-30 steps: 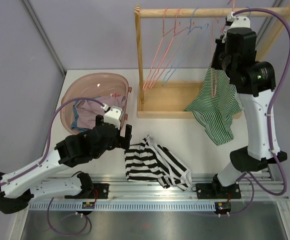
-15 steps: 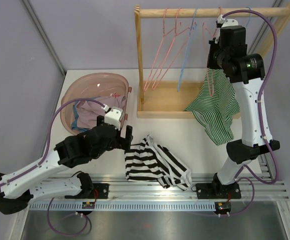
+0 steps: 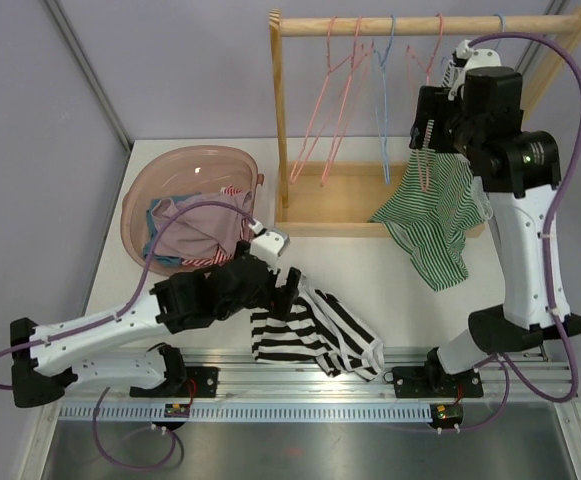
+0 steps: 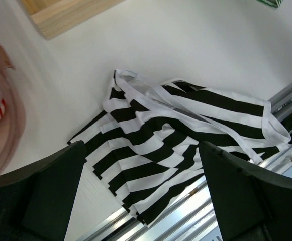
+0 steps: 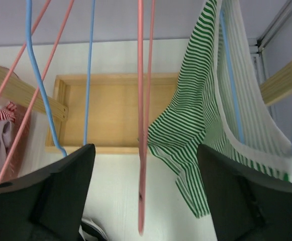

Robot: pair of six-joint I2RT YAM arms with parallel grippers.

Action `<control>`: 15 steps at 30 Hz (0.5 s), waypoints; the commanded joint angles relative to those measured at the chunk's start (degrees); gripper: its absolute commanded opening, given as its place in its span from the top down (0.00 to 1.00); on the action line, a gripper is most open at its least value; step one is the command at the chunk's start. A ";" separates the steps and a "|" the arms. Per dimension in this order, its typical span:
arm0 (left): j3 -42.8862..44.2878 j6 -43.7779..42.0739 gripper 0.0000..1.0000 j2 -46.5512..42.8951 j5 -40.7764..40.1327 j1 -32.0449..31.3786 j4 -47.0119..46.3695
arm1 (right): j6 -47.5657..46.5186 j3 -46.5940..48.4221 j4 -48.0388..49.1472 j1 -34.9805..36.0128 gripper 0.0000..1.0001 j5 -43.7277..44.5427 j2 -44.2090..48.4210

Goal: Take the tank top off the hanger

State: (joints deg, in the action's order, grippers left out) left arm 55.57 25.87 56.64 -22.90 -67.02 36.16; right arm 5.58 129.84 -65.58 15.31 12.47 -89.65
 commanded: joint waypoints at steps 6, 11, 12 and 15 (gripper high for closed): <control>-2.40 0.76 0.01 13.83 6.98 -4.42 -14.53 | 4.52 -19.17 10.12 -0.28 0.00 -9.02 25.90; -3.80 2.69 0.01 21.66 6.63 -7.24 -18.13 | 6.19 -28.84 13.63 -0.28 0.00 -21.39 38.20; -4.41 3.39 0.01 23.67 6.98 -7.85 -19.36 | 6.63 -30.16 14.33 -0.28 0.01 -23.70 39.71; -7.31 5.15 0.01 28.15 8.39 -8.65 -23.93 | 7.59 -36.05 16.88 -0.28 0.01 -32.57 45.07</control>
State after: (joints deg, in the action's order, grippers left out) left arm 50.48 28.03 81.30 -16.38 -74.87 19.75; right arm 11.27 98.35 -53.32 15.25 -7.51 -45.87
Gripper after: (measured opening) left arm 0.987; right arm 0.993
